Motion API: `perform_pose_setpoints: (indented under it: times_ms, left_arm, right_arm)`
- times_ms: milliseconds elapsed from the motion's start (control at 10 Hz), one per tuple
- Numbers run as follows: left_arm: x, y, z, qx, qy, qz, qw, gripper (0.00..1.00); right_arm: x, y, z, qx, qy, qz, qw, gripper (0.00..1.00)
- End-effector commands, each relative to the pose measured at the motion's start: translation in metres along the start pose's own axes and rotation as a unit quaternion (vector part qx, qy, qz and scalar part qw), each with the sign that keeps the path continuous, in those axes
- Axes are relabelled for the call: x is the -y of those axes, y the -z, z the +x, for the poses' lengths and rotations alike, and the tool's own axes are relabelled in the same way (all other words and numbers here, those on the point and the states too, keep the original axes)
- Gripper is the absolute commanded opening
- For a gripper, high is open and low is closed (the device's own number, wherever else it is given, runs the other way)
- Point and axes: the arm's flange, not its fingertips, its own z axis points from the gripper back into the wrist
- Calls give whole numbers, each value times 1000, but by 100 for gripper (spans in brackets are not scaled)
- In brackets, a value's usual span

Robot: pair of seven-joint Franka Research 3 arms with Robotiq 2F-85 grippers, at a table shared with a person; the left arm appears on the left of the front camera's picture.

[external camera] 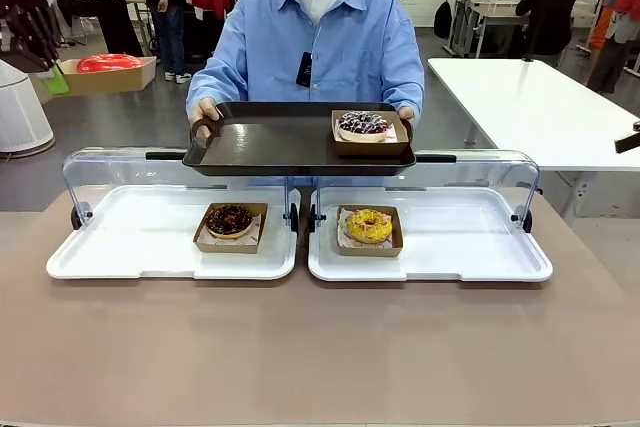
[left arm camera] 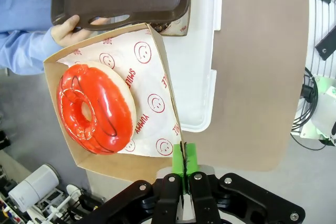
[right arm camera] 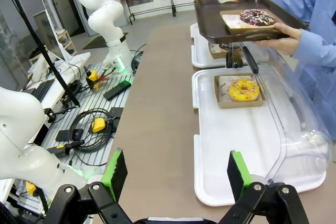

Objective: Provide the desired donut to the person.
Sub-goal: Place the picked Paper togo box onto the Handle tray extended by the person.

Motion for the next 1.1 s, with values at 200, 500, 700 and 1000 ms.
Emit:
perform_pose_setpoints:
  times_ms: [200, 500, 700, 1000]
  left_arm:
    - [-15, -10, 75, -22, 59, 17, 998, 1]
    - [-54, 11, 147, -29, 93, 1, 995, 1]
    - [-69, 43, 187, -18, 110, -22, 994, 1]
    - [-102, 69, 200, 14, 125, -72, 989, 1]
  right_arm:
    - [-1, 0, 1, 1, -1, 3, 1000, 100]
    - [-1, 0, 1, 1, -1, 3, 1000, 100]
    - [-1, 0, 1, 1, -1, 3, 1000, 100]
    - [-1, 0, 1, 1, -1, 3, 1000, 100]
